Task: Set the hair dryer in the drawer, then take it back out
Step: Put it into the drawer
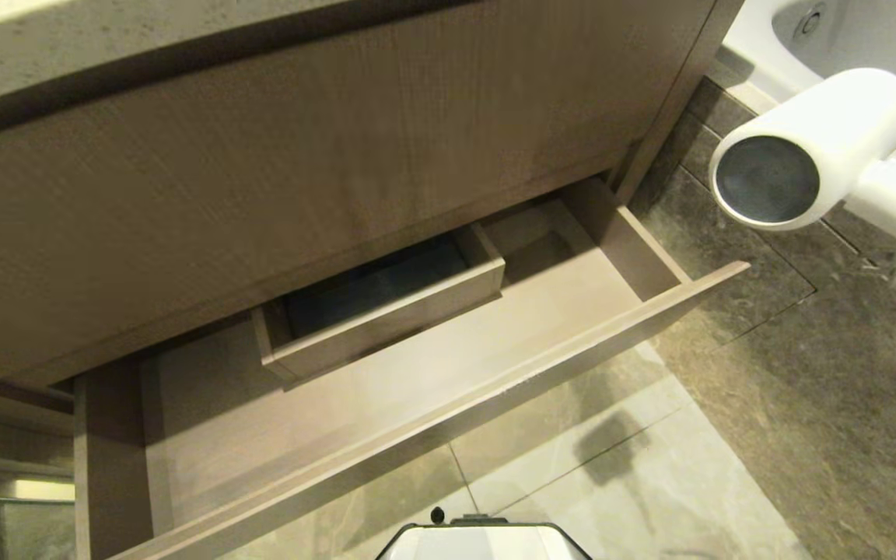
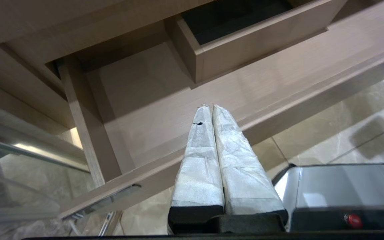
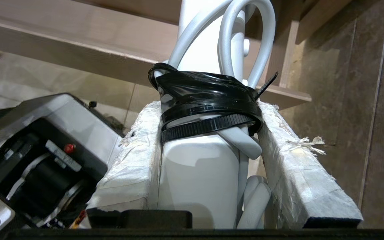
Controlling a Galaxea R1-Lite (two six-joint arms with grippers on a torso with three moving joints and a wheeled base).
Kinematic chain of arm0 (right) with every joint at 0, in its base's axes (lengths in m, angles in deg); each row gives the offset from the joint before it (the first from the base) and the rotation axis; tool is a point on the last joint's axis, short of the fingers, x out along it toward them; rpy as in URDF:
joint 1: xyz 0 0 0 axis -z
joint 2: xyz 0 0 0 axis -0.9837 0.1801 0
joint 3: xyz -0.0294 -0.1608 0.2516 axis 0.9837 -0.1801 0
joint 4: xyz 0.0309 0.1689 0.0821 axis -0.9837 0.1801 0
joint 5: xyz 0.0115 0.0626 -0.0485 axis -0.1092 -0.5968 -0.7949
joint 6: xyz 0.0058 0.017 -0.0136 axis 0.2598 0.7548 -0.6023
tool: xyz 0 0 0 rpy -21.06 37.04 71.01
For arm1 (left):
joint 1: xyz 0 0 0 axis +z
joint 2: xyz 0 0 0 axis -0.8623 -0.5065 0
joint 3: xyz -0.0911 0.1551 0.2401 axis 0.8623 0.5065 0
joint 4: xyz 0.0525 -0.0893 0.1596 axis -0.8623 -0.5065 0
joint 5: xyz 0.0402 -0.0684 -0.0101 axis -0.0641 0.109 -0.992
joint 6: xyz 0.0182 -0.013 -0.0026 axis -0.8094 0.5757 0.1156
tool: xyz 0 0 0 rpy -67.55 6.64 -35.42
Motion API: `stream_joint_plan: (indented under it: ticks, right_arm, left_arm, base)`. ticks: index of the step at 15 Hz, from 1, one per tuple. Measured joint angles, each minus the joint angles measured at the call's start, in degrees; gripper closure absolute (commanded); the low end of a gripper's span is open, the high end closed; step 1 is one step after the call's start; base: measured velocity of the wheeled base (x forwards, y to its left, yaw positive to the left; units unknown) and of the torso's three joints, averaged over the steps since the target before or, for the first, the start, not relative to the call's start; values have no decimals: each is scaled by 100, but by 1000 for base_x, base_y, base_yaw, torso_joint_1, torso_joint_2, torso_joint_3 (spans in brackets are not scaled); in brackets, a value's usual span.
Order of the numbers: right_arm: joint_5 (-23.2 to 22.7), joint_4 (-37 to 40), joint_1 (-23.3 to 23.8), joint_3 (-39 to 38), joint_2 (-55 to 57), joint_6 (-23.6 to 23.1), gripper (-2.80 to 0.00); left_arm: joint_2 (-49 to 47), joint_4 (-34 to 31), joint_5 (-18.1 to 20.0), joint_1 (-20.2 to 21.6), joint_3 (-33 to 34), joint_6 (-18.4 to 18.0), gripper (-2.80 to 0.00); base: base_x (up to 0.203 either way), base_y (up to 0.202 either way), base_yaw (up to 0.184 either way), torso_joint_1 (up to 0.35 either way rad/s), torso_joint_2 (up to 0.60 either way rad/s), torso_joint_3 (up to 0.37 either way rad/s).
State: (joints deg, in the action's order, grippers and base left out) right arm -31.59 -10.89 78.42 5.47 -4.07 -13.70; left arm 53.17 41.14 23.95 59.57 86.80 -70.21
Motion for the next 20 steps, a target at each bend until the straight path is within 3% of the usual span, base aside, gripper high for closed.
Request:
stream_joint_plan:
  ticks: [9, 16, 18, 20]
  right_arm:
    - [-7, -9, 0, -41, 74, -5, 0]
    - [40, 10, 0, -74, 187, -52, 0]
    - [327, -5, 5, -28, 308, -62, 0]
    - [943, 15, 6, 287, 626, -60, 0]
  left_arm:
    - [0, -10, 2, 0, 2, 2, 0]
    - [0, -6, -2, 0, 2, 2, 0]
    - [0, -6, 0, 0, 2, 0, 0]
    - [0, -6, -2, 0, 2, 0, 0]
  base:
    - [0, 0, 0, -43, 330, 304]
    - [0, 0, 0, 3, 139, 87]
    - [0, 0, 0, 0, 7, 41]
    - [0, 0, 0, 1, 5, 46]
